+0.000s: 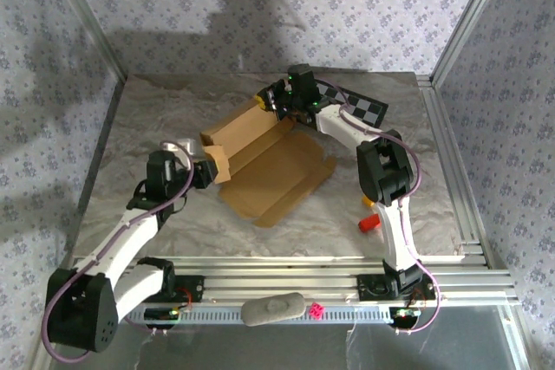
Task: Fold the paper box
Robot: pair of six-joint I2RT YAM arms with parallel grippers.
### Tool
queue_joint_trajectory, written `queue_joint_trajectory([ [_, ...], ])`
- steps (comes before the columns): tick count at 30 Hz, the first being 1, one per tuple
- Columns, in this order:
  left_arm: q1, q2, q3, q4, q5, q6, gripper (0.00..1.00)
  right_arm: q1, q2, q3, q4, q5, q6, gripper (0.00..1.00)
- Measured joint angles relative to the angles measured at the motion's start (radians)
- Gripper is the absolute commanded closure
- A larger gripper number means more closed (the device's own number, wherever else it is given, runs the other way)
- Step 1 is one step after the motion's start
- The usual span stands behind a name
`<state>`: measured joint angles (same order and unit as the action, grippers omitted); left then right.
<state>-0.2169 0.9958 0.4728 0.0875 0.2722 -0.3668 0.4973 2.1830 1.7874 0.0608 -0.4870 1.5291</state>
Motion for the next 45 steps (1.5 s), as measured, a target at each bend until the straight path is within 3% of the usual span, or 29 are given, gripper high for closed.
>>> queue_joint_trajectory([
  [17, -0.053, 0.062, 0.023, 0.021, -0.131, 0.01, 0.5, 0.028, -0.056, -0.235, 0.286, 0.071, 0.06, 1.0],
  [26, -0.072, 0.08, 0.014, 0.031, -0.179, 0.001, 0.51, 0.041, -0.064, -0.269, 0.33, 0.093, 0.076, 1.0],
  [45, -0.1, 0.17, 0.015, 0.092, -0.304, -0.046, 0.37, 0.062, -0.082, -0.286, 0.327, 0.134, 0.076, 1.0],
])
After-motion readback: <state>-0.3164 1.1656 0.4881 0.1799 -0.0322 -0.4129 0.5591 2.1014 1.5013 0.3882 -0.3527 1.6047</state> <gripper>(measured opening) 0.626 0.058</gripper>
